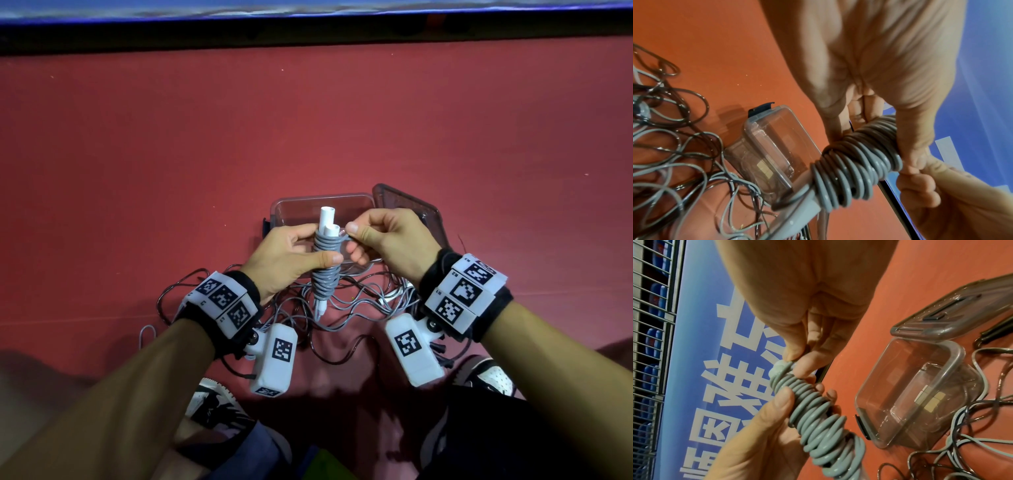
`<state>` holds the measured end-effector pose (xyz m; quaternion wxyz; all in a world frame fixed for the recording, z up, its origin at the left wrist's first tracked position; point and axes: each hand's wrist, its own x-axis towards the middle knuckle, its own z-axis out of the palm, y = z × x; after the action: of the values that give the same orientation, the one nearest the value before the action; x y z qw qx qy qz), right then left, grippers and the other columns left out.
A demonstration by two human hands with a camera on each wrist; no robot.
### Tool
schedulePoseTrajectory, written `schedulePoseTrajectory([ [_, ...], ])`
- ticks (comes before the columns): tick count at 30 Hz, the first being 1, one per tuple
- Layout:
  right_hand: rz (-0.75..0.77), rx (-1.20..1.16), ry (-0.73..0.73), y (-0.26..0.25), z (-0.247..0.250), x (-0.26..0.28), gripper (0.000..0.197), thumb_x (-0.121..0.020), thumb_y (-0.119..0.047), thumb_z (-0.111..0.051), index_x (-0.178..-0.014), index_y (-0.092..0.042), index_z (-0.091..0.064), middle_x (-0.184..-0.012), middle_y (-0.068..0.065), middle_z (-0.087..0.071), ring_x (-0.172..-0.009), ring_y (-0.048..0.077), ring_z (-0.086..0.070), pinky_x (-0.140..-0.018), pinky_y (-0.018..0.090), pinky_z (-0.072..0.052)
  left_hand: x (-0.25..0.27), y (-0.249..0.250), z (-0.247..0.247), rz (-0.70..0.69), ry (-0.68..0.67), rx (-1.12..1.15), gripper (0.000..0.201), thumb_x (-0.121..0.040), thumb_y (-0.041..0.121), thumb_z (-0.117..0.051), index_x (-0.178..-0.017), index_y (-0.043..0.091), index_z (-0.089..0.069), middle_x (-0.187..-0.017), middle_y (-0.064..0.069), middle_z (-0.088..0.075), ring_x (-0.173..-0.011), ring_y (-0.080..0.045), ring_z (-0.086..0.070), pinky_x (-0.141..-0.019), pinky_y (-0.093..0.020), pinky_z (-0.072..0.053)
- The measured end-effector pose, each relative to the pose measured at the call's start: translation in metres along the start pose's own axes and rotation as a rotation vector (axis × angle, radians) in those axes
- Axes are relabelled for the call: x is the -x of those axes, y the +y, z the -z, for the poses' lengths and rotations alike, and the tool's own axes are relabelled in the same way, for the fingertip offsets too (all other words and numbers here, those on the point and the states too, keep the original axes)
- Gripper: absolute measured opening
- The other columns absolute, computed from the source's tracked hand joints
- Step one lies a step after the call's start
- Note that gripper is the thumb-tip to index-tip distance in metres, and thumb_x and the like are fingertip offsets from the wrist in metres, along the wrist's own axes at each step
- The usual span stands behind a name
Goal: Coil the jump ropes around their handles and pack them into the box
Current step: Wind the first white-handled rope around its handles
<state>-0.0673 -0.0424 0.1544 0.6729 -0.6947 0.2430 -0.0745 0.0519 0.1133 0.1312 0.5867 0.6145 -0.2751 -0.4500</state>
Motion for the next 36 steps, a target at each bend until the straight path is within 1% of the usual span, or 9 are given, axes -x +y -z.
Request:
schedulePoseTrajectory([
  [7, -0.058, 0.089, 0.028, 0.0063, 0.0011, -0.0023, 0.021, -0.093, -0.014, -0.068, -0.076, -0.004, -0.062, -0.063, 0.008, -0.065, -0.049, 0.014, -0.059, -0.052, 0.026, -0.052, 0.0022, -0.001, -0.0004, 0.029, -0.065, -0.011, 0.044, -0.084, 0.0, -0.076, -0.125, 0.011, -0.067, -0.114, -0.011, -0.075, -0.112, -0.023, -0.07, -0.099, -0.03, -0.053],
  [13, -0.025, 0.24, 0.111, 0.0074, 0.0042, -0.0024, 0.029, -0.084, -0.032, -0.078, -0.071, -0.011, -0.063, -0.058, 0.006, -0.062, -0.047, 0.016, -0.055, -0.05, 0.026, -0.045, 0.0017, -0.0017, -0.0008, -0.011, -0.056, -0.043, 0.043, -0.083, 0.006, -0.078, -0.123, 0.02, -0.068, -0.115, -0.003, -0.076, -0.114, -0.017, -0.069, -0.1, -0.028, -0.052],
  [20, -0.015, 0.196, 0.156, 0.0056, 0.0023, -0.0026, 0.028, -0.076, -0.023, -0.085, -0.073, -0.008, -0.063, -0.055, 0.01, -0.061, -0.044, 0.016, -0.05, -0.047, 0.028, -0.044, 0.0018, -0.0054, -0.0026, -0.051, -0.083, -0.089, 0.049, -0.088, 0.007, -0.073, -0.135, 0.013, -0.061, -0.129, 0.002, -0.07, -0.122, -0.013, -0.064, -0.101, -0.022, -0.048],
  [24, -0.004, 0.217, 0.182, 0.0077, 0.0041, -0.0017, 0.025, -0.077, -0.026, -0.085, -0.07, -0.007, -0.07, -0.066, 0.022, -0.068, -0.054, 0.025, -0.055, -0.06, 0.044, -0.054, 0.0017, -0.0051, -0.0021, -0.055, -0.078, -0.096, 0.041, -0.088, 0.021, -0.069, -0.129, 0.023, -0.064, -0.125, 0.005, -0.071, -0.121, -0.011, -0.064, -0.107, -0.026, -0.046],
  [26, 0.004, 0.222, 0.189, 0.009, 0.0047, -0.0024, 0.024, -0.077, -0.026, -0.085, -0.071, -0.008, -0.071, -0.067, 0.021, -0.069, -0.055, 0.025, -0.059, -0.066, 0.049, -0.058, 0.001, -0.0068, -0.0016, -0.06, -0.065, -0.115, 0.036, -0.092, 0.017, -0.067, -0.127, 0.025, -0.065, -0.125, 0.006, -0.071, -0.121, -0.01, -0.064, -0.108, -0.026, -0.046],
  [28, 0.004, 0.218, 0.182, 0.0091, 0.0046, -0.003, 0.022, -0.079, -0.024, -0.084, -0.072, -0.007, -0.072, -0.068, 0.02, -0.07, -0.054, 0.022, -0.061, -0.066, 0.047, -0.059, -0.0008, -0.009, -0.0001, -0.069, -0.05, -0.154, 0.037, -0.094, 0.012, -0.067, -0.13, 0.02, -0.065, -0.127, 0.004, -0.071, -0.122, -0.012, -0.064, -0.11, -0.03, -0.046],
  [31, -0.004, 0.18, 0.152, 0.0087, 0.0039, -0.0025, 0.015, -0.085, -0.013, -0.078, -0.079, -0.001, -0.072, -0.067, 0.02, -0.069, -0.053, 0.017, -0.062, -0.061, 0.034, -0.057, -0.0024, -0.0099, 0.0017, -0.085, -0.03, -0.236, 0.039, -0.093, 0.013, -0.07, -0.132, 0.015, -0.065, -0.119, 0.009, -0.069, -0.119, -0.012, -0.065, -0.111, -0.034, -0.046],
  [34, -0.001, 0.18, 0.113, 0.0058, 0.0029, -0.001, 0.008, -0.09, -0.005, -0.071, -0.084, 0.0, -0.073, -0.072, 0.023, -0.07, -0.054, 0.012, -0.065, -0.059, 0.023, -0.054, -0.0021, -0.0084, 0.0012, -0.094, -0.017, -0.288, 0.039, -0.093, 0.012, -0.071, -0.131, 0.016, -0.065, -0.117, 0.009, -0.068, -0.113, -0.006, -0.066, -0.108, -0.027, -0.047],
  [36, -0.009, 0.159, 0.069, 0.0041, 0.003, -0.0015, 0.008, -0.092, 0.001, -0.066, -0.088, 0.0, -0.072, -0.073, 0.017, -0.071, -0.057, 0.009, -0.067, -0.062, 0.02, -0.056, -0.0017, -0.0081, 0.0029, -0.095, 0.0, -0.302, 0.04, -0.093, 0.01, -0.07, -0.132, 0.015, -0.064, -0.121, 0.003, -0.068, -0.11, -0.003, -0.067, -0.105, -0.023, -0.048],
])
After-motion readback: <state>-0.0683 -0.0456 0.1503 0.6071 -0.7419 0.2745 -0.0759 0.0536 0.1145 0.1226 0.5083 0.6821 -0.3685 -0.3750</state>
